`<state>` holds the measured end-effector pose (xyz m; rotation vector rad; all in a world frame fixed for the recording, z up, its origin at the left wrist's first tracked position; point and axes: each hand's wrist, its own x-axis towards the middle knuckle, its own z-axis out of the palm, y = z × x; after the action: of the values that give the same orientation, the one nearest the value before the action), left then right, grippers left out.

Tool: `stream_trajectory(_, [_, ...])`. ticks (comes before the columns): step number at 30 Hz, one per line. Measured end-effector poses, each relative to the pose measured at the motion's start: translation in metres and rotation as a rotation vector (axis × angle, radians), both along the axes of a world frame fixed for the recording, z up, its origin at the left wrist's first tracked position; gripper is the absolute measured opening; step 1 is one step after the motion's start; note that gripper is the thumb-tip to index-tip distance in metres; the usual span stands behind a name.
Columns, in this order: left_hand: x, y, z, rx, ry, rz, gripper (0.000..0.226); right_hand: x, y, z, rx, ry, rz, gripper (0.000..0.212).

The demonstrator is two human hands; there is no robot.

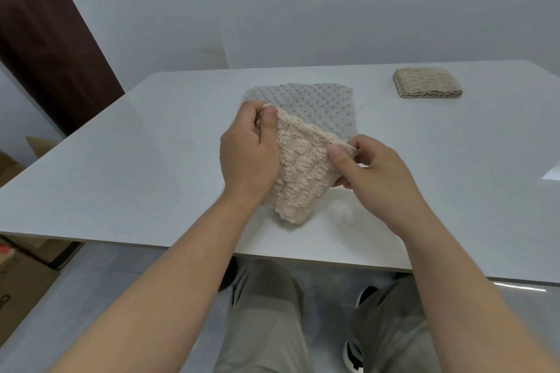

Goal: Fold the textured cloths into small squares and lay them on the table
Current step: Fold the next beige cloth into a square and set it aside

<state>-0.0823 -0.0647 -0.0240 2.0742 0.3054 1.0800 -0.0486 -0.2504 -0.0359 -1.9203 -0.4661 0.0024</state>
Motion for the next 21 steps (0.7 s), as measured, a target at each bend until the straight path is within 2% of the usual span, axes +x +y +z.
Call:
stream_trajectory(5, [-0.001,0.0,0.005,-0.01,0.013,-0.025,0.014,0.0,0.01,-0.012,0.222,0.033,-0.073,0.012])
stream_trajectory(8, [-0.002,0.0,0.006,-0.046,0.03,-0.039,0.014,0.001,0.012,-0.011,0.41,0.144,-0.099,0.033])
stream_trajectory(12, [-0.003,-0.001,0.009,-0.152,0.064,-0.067,0.017,0.004,0.014,-0.007,0.563,0.35,-0.047,0.024])
stream_trajectory(14, [-0.004,-0.001,0.009,-0.253,0.123,-0.104,0.029,0.006,0.017,-0.008,0.546,0.315,-0.084,0.023])
stream_trajectory(16, [-0.004,0.0,0.011,-0.496,0.214,-0.215,0.042,0.008,0.017,-0.01,0.396,0.163,-0.147,0.024])
stream_trajectory(18, [-0.01,-0.001,0.016,-0.785,0.306,-0.38,0.04,0.008,0.015,-0.009,0.222,0.025,-0.22,0.022])
stream_trajectory(21, [-0.016,-0.004,0.014,-0.91,0.346,-0.5,0.033,0.009,0.012,-0.009,0.162,-0.032,-0.291,0.02])
